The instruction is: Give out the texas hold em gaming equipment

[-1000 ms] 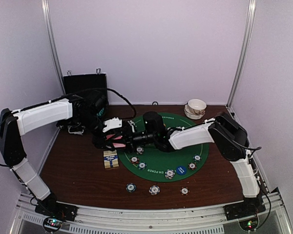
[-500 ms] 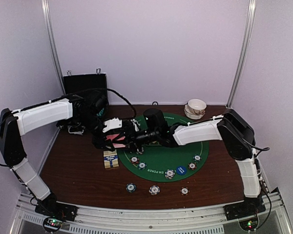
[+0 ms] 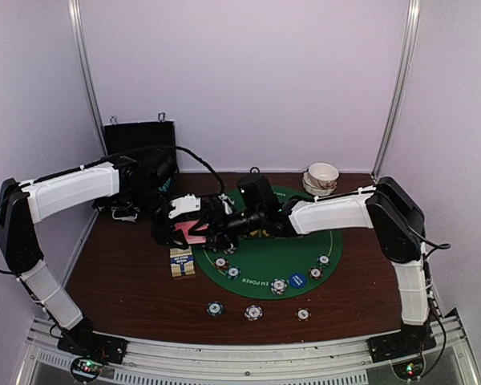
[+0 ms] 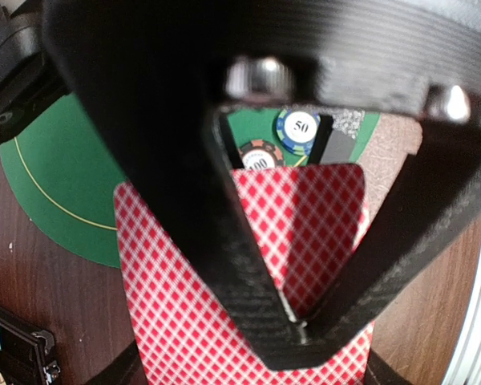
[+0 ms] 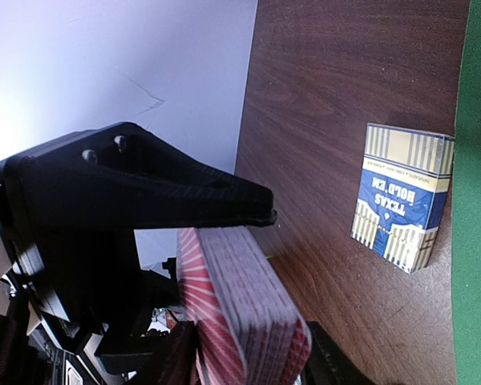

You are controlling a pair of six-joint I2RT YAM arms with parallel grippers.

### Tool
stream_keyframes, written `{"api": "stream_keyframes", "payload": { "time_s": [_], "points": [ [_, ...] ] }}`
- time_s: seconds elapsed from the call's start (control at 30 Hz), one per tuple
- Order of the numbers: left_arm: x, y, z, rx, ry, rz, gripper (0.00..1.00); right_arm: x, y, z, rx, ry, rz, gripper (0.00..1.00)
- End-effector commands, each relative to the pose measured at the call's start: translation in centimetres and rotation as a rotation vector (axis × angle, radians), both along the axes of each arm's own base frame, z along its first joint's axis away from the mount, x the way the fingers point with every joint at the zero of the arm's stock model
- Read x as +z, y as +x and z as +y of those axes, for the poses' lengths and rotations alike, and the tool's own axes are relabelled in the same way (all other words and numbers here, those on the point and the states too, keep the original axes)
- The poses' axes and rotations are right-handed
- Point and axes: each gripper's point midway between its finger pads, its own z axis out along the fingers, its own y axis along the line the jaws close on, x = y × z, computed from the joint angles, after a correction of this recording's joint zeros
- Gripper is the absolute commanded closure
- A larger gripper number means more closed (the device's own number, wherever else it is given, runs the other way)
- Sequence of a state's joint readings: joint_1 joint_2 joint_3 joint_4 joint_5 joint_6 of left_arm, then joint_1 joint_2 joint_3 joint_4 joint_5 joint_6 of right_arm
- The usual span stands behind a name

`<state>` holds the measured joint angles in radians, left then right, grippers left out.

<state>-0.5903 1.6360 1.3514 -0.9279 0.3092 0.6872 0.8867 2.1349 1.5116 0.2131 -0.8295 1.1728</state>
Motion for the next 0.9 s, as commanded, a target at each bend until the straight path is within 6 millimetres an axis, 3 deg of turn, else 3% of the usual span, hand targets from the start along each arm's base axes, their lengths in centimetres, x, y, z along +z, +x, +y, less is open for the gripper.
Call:
{"api": "stream_keyframes", "payload": {
  "time_s": [0.0, 0.27, 0.43, 0.63, 0.87],
  "points": [
    [2.6, 0.3, -0.2, -0.012, -0.042, -0.071, 0.78, 0.5, 0.3, -1.3, -0.029, -0.036, -0.011, 0.55],
    [2.4, 0.3, 0.1, -0.01, -0.029, -0.074, 0.79, 1.0, 0.4, -2.5, -0.034, -0.048, -0.021, 0.56],
    [2.0, 0.2, 0.3, -0.007, -0.018, -0.076, 0.8, 2.8, 0.4, -2.3, -0.035, -0.006, -0.034, 0.57],
    [1.6, 0.5, 0.6, 0.0, 0.004, -0.087, 0.81, 4.6, 0.2, -2.5, -0.032, 0.027, -0.044, 0.67],
    [1.3, 0.5, 0.8, 0.005, 0.015, -0.085, 0.82, 5.1, -0.1, -2.7, -0.031, 0.03, -0.046, 0.8]
  ]
}}
